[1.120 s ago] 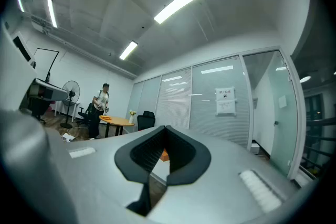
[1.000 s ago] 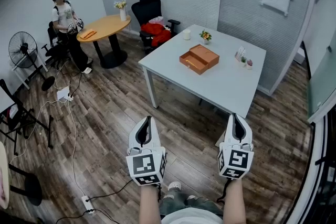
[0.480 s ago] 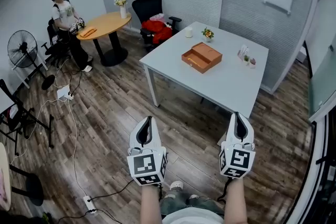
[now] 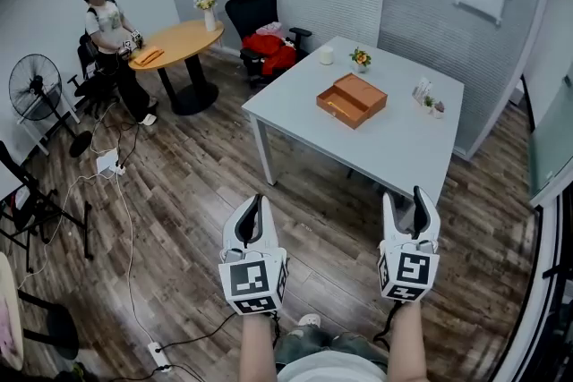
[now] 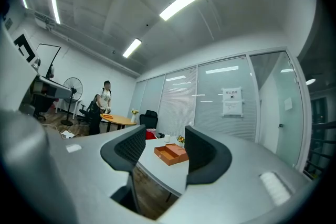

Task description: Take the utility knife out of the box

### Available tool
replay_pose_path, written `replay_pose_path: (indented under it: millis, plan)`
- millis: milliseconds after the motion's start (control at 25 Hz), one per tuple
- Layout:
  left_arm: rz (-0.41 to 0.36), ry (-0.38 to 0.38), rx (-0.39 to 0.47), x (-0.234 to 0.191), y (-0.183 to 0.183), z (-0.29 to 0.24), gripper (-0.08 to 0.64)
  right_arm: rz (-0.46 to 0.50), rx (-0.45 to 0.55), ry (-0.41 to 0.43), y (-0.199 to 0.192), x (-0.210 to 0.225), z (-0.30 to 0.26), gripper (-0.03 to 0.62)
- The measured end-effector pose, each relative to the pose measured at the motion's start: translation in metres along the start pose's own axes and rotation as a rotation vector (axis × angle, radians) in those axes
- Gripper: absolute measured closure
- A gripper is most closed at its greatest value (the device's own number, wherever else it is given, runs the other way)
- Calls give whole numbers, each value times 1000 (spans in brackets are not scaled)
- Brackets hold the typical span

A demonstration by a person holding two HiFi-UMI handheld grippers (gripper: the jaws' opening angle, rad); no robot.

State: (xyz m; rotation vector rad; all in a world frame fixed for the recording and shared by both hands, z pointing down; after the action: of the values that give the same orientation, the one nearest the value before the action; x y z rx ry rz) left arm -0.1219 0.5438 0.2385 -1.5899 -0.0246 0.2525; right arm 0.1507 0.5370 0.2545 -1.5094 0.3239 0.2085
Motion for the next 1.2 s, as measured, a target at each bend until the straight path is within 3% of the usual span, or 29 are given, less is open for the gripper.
replay_pose_path:
  millis: [200,400,840,1200]
  plan:
    - [-6,-20,-9,-18,-2,-14,560,-6,-9,17,-2,-18,-12,267]
    - [-3,-33,-26,-29,-8,-25,560,-9,-31,18,-8,-27,-20,245]
    - [22,-17,-60,-41,-24,-61,560,-20,-57,25,-22,-25,-58,250]
    - [22,42,-46,-51,-25,-134,560,-42,-24,81,-31,-18,-144,265]
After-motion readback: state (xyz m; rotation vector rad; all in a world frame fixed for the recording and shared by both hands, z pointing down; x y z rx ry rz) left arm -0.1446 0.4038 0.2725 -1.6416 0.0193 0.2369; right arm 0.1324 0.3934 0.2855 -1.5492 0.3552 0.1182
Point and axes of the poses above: the fingertips, and each gripper's own axes: z backward along the fingers, x to its right, y out of its top, the point moved 2 cm from there along z, backward along the fingers, and after that the axes turned 10 degrees about z, right-handed, at the moved point
